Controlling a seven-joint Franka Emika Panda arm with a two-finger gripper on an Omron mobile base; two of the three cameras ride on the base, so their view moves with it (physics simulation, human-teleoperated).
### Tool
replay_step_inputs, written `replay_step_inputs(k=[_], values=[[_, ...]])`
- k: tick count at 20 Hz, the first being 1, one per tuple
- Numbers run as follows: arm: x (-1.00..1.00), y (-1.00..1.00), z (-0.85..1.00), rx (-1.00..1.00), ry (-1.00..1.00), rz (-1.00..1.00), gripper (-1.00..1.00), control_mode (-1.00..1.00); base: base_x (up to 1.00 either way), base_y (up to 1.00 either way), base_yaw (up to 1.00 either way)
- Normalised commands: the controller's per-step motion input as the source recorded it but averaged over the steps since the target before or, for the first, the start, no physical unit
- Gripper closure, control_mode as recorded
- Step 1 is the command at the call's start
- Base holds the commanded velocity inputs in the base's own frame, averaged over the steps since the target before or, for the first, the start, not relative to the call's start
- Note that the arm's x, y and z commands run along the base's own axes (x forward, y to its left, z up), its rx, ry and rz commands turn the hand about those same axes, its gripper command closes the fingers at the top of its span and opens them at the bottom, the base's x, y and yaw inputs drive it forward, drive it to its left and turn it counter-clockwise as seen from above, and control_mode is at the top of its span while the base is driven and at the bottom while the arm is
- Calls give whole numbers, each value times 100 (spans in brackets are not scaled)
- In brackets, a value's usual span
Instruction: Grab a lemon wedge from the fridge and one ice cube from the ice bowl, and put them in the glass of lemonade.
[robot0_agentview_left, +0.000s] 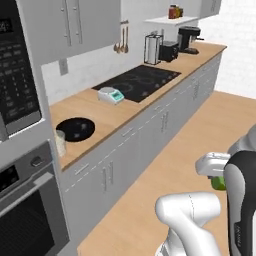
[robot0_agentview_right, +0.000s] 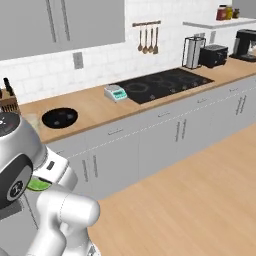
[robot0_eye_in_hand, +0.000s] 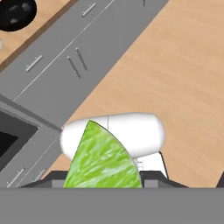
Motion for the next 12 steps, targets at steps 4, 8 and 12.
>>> replay_step_inputs(k=[4, 8, 12], values=[[0, 0, 0, 0, 0, 0, 100, 100, 100, -52, 53], [0, 0, 0, 0, 0, 0, 100, 100, 100, -34, 79], [0, 0, 0, 0, 0, 0, 100, 100, 93, -40, 81]])
